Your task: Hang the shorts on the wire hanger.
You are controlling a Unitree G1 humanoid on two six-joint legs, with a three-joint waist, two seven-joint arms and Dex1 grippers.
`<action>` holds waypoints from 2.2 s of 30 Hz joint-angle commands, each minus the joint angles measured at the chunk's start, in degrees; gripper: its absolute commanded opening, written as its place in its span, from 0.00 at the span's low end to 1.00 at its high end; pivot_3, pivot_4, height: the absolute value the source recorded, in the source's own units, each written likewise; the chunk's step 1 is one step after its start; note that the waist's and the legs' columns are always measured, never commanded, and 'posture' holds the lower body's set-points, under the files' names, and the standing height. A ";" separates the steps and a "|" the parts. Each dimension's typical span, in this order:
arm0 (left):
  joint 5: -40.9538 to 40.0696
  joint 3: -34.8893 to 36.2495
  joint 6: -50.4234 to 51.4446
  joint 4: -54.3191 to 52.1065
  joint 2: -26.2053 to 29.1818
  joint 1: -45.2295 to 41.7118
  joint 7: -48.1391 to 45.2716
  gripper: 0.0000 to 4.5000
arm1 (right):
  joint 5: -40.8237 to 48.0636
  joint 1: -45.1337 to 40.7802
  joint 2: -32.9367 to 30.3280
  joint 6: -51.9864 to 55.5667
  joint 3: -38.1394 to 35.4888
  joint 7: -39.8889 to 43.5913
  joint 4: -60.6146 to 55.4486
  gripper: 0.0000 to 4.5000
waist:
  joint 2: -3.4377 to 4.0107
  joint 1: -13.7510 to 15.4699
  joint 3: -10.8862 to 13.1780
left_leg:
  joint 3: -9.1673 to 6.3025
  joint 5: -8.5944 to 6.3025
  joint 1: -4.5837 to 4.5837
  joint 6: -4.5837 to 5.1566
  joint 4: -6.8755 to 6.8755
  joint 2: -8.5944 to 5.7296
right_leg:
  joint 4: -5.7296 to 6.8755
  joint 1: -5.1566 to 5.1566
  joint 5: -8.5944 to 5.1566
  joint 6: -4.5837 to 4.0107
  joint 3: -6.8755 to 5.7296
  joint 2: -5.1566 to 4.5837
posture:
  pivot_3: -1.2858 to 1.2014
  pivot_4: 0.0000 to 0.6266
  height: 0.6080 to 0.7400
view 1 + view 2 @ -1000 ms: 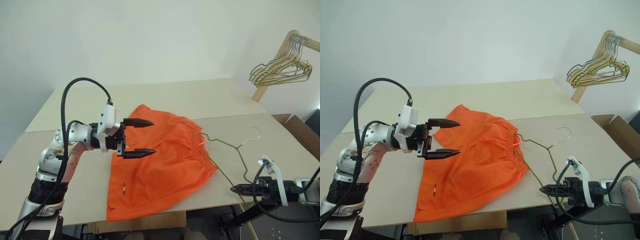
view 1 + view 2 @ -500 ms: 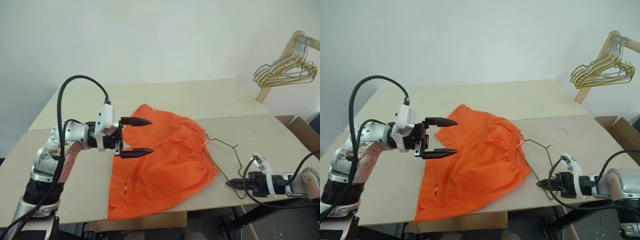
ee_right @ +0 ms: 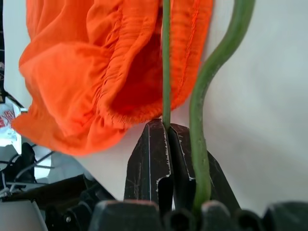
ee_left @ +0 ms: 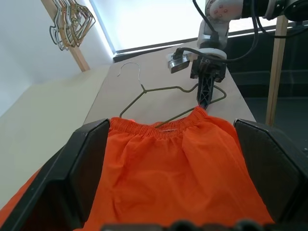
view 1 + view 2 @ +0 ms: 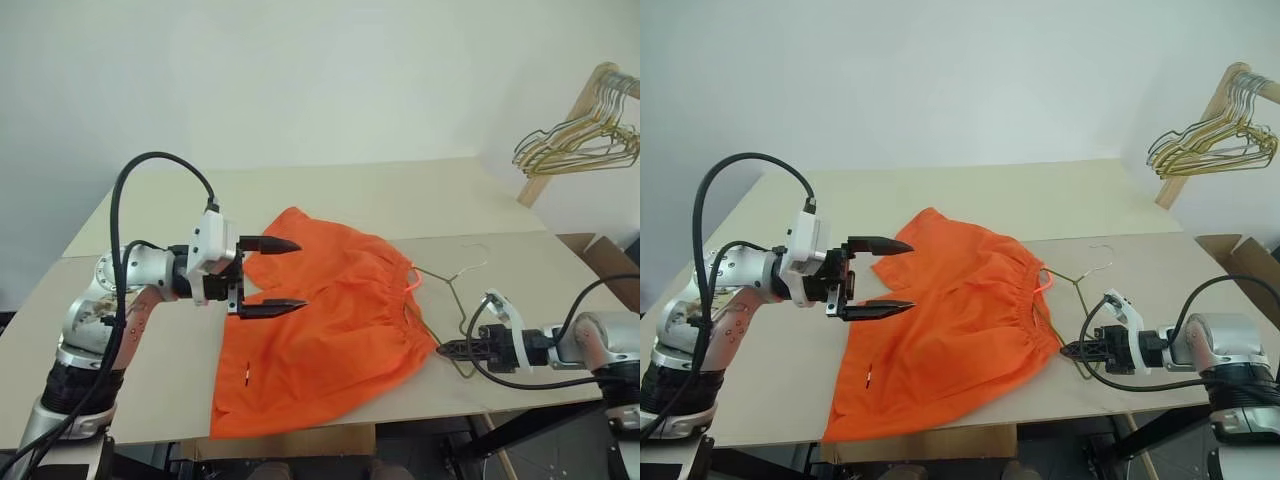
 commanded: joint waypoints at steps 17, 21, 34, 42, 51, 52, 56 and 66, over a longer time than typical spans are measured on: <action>-1.01 2.45 -0.54 -2.37 1.78 0.60 1.03 0.99 | -2.29 -9.56 6.62 -3.24 2.53 5.56 11.27 0.00 | 0.01 1.26 0.00 | -0.01 0.00 0.01 -0.01 -0.02 -0.03 | 0.02 -0.03 0.01 -0.02 -0.02 0.02 | 0.57 0.00 1.00; -1.05 2.74 -0.62 -2.59 2.07 0.81 1.11 0.99 | -0.59 -5.12 2.74 -1.75 5.79 10.31 3.02 0.00 | 0.01 1.55 0.00 | -0.03 0.00 -0.05 -0.01 -0.02 -0.02 | 0.01 -0.07 0.01 -0.01 -0.04 0.02 | 0.57 0.00 1.00; -0.62 2.16 -1.60 -2.95 1.08 1.99 1.25 0.99 | 0.77 -0.88 -4.24 -0.82 11.23 16.65 -8.04 0.00 | 0.00 1.98 0.03 | -0.07 0.00 -0.21 -0.01 0.01 -0.01 | 0.02 -0.19 0.02 -0.02 -0.11 0.04 | 0.57 0.00 1.00; -0.40 1.63 -1.38 -2.68 1.29 1.09 0.84 0.99 | -4.07 -9.93 6.16 -3.03 6.44 5.30 8.25 0.00 | -0.02 1.72 0.03 | -0.06 0.02 -0.20 -0.04 -0.04 -0.03 | 0.02 -0.27 0.07 -0.06 -0.10 0.07 | 0.57 0.00 1.00; -0.22 1.64 -1.45 -1.94 1.58 0.14 0.46 0.99 | -4.46 -9.55 7.78 -7.10 1.90 2.58 5.92 0.00 | -0.03 1.93 0.00 | -0.08 0.19 -0.79 -0.33 -0.02 -0.09 | 0.12 -0.87 0.11 -0.08 -0.09 0.00 | 0.57 0.00 1.00; -0.07 1.55 -1.60 -1.47 1.45 -0.28 0.46 0.99 | -4.69 -8.51 6.71 -7.76 2.14 2.44 2.44 0.00 | -0.04 1.96 0.00 | -0.08 0.19 -0.79 -0.33 -0.02 -0.09 | 0.12 -0.86 0.11 -0.08 -0.09 0.00 | 0.56 0.00 1.00; 0.90 0.76 -2.92 1.41 0.75 -2.78 0.10 0.99 | -5.15 -3.82 2.24 -10.22 2.34 1.37 -11.95 0.00 | -0.02 1.87 0.00 | -0.08 0.19 -0.80 -0.32 0.00 -0.09 | 0.14 -0.87 0.11 -0.07 -0.09 0.01 | 0.55 0.00 1.00; 3.14 -3.03 -7.35 9.54 -2.91 -9.16 -3.51 0.99 | -3.11 -0.55 3.22 -8.05 -1.00 -3.72 -16.17 0.00 | -0.09 0.10 -0.04 | -0.01 0.18 -0.77 -0.31 0.01 -0.06 | 0.11 -0.82 0.12 -0.09 -0.06 0.08 | 0.52 0.00 1.00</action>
